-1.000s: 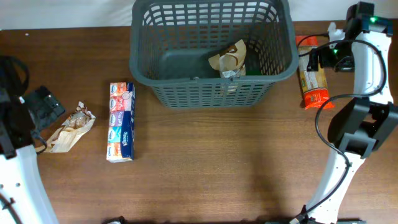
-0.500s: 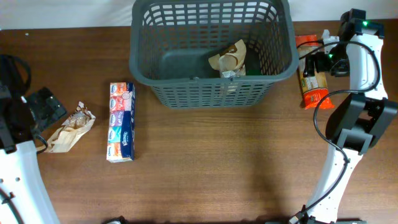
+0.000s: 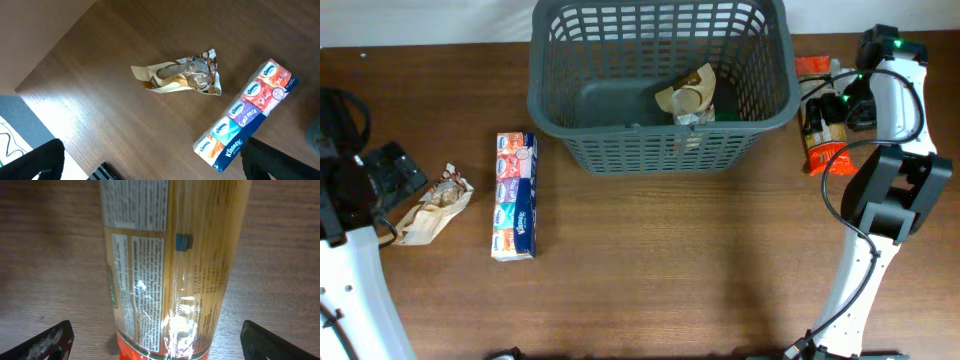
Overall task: Pack container
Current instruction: 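Lower the right gripper and close it around the orange-capped pasta packet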
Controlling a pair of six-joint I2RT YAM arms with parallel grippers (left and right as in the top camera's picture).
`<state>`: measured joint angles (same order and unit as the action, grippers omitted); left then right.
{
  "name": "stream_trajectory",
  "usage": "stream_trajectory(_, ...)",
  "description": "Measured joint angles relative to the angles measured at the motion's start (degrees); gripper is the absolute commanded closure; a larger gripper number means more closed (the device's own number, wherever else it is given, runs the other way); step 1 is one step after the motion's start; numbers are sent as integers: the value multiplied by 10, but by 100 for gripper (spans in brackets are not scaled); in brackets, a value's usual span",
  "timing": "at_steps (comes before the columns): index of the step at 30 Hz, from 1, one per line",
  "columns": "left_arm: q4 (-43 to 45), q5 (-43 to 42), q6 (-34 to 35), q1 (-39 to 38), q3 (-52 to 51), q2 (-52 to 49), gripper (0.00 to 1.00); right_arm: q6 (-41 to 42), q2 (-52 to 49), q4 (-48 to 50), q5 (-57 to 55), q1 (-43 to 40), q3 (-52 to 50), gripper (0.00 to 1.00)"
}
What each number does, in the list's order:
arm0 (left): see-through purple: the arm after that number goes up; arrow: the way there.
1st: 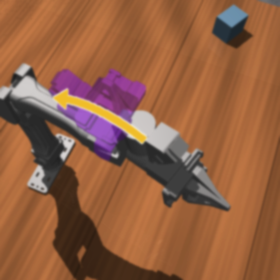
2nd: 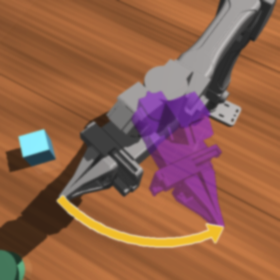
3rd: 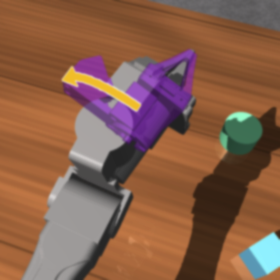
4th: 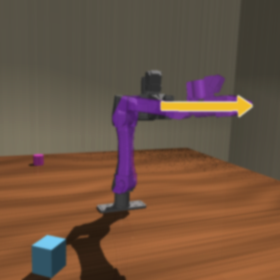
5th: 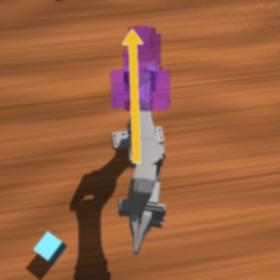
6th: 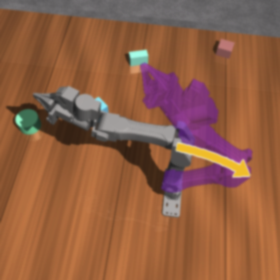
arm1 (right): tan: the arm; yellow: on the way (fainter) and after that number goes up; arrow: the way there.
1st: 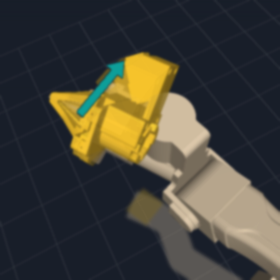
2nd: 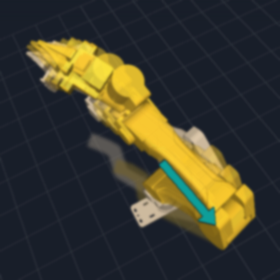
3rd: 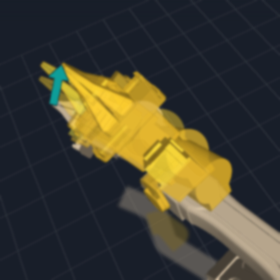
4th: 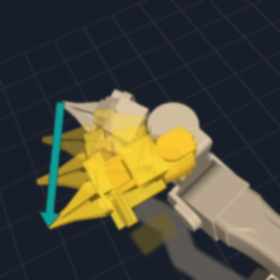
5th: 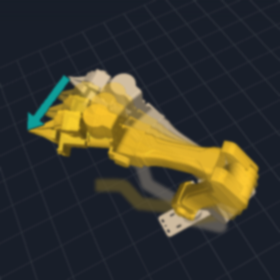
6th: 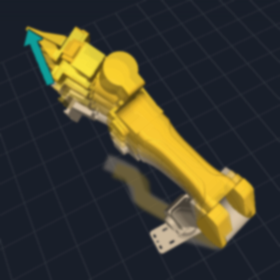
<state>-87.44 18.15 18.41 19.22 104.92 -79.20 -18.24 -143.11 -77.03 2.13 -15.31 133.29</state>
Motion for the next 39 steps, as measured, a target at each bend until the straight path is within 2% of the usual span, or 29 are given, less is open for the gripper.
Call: stream_trajectory(39,0,0,0,0,0,0,1,0,-38,12,-9,0,-19,1)
